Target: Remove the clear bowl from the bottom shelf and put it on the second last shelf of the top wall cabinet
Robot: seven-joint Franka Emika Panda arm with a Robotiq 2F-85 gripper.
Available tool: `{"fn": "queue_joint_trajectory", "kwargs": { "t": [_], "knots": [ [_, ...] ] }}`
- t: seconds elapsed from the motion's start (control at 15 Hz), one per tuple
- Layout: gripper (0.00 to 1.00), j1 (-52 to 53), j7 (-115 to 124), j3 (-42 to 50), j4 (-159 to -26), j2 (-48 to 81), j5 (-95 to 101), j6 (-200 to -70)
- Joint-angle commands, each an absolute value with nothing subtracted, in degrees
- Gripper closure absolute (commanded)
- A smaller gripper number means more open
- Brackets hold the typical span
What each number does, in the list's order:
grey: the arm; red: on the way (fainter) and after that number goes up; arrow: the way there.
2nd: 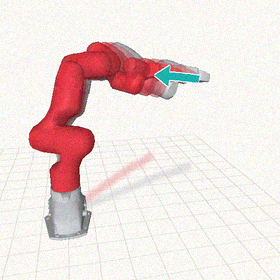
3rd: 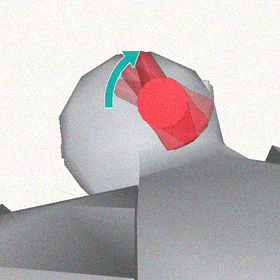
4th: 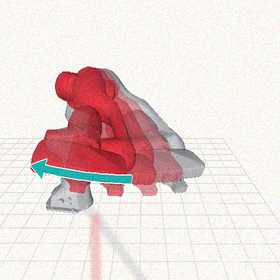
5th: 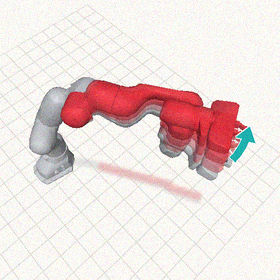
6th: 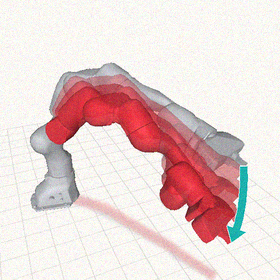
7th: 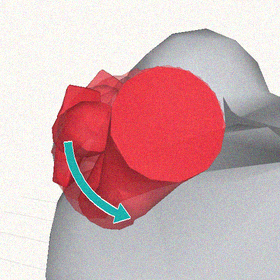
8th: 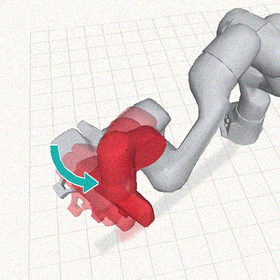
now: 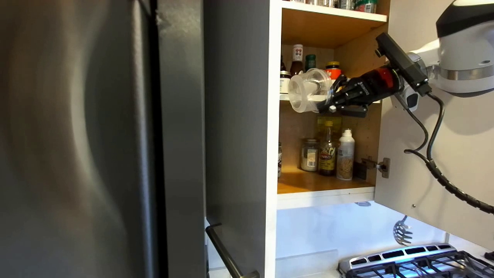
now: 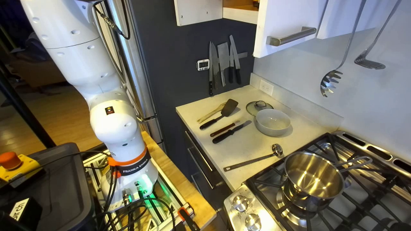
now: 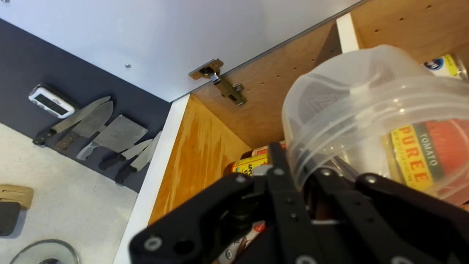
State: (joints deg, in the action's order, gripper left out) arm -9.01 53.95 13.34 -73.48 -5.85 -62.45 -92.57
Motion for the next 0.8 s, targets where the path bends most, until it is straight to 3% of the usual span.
{"fn": "queue_joint_trajectory", "kwargs": {
  "t": [0.0,0.73],
  "knots": [
    [0.97,-9.81,55.16,14.07,-70.74,-4.62,-68.22,-91.69],
    [0.97,-8.88,50.32,12.16,-60.84,-1.13,-64.71,-106.46]
  ]
}}
